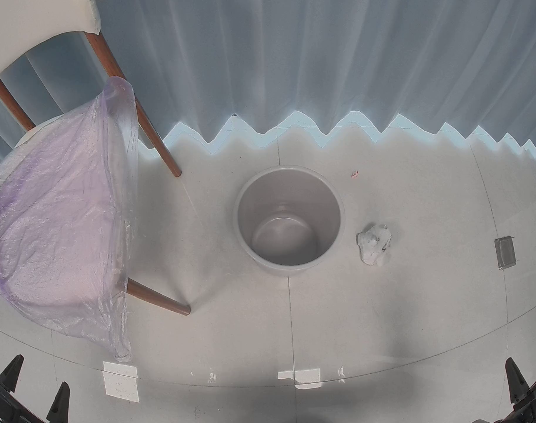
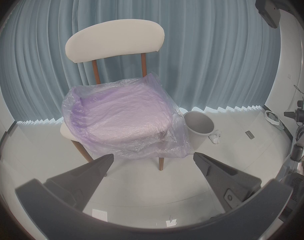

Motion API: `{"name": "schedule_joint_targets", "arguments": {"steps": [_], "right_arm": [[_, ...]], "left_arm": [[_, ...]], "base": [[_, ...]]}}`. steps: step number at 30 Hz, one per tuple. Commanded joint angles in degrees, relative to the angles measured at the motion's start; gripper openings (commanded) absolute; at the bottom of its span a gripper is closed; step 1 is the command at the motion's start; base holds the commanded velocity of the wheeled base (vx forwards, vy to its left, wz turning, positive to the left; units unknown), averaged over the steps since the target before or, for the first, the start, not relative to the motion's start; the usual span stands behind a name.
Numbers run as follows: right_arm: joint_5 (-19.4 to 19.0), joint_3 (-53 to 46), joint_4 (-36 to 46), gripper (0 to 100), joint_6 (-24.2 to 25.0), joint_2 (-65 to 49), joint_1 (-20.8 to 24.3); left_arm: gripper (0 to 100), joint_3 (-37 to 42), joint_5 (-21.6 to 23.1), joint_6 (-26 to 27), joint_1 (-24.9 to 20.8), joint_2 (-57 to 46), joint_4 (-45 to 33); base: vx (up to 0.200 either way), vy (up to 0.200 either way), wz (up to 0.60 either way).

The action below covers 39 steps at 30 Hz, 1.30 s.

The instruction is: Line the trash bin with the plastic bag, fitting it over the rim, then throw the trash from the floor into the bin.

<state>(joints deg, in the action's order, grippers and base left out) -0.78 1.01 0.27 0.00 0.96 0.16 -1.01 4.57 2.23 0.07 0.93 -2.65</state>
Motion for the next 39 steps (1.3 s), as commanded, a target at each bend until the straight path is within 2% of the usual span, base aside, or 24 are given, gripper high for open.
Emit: {"name": "schedule_joint_targets", "arguments": {"steps": [1,10,11,12,13,15,20,21,25,30,31,32,39], "right_arm": [[0.0,-0.8,0.0,100,0.0,-1.0,0.0],[0.0,-0.8,0.0,100,0.0,-1.0,0.0],[0.0,-0.9,0.0,100,0.0,-1.0,0.0],[0.0,-0.9,0.0,100,0.0,-1.0,0.0],[0.0,-0.9,0.0,100,0.0,-1.0,0.0],[0.0,-0.9,0.0,100,0.0,-1.0,0.0],[0.0,-0.9,0.0,100,0.0,-1.0,0.0],[0.0,-0.9,0.0,100,0.0,-1.0,0.0],[0.0,-0.9,0.0,100,0.0,-1.0,0.0],[0.0,-0.8,0.0,100,-0.1,-1.0,0.0],[0.0,-0.8,0.0,100,-0.1,-1.0,0.0],[0.0,-0.9,0.0,100,0.0,-1.0,0.0],[0.0,-0.9,0.0,100,0.0,-1.0,0.0]], "left_arm": [[100,1.0,0.1,0.1,0.0,-0.9,0.0],[100,1.0,0.9,0.7,0.1,-0.9,1.2],[100,1.0,0.6,0.6,0.1,-0.9,2.3],[100,1.0,0.4,0.6,0.2,-0.9,6.2],[100,1.0,0.4,0.6,0.3,-0.9,13.4],[100,1.0,-0.4,1.5,0.3,-0.9,18.1],[100,1.0,-1.1,2.0,0.2,-0.9,19.0],[100,1.0,0.3,1.5,0.2,-0.9,21.0],[100,1.0,3.5,-0.8,0.2,-0.9,21.1],[100,-0.8,15.8,-7.0,0.1,-0.9,19.3],[100,-0.8,15.8,-7.0,0.1,-0.9,19.3],[100,-2.9,18.5,-7.5,0.3,-0.2,16.5],[100,-8.9,23.0,-7.1,0.3,6.8,14.5]], "base": [[0.000,0.000,0.00],[0.000,0.000,0.00],[0.000,0.000,0.00],[0.000,0.000,0.00],[0.000,0.000,0.00],[0.000,0.000,0.00],[0.000,0.000,0.00],[0.000,0.000,0.00],[0.000,0.000,0.00],[0.000,0.000,0.00],[0.000,0.000,0.00],[0.000,0.000,0.00],[0.000,0.000,0.00]]}}
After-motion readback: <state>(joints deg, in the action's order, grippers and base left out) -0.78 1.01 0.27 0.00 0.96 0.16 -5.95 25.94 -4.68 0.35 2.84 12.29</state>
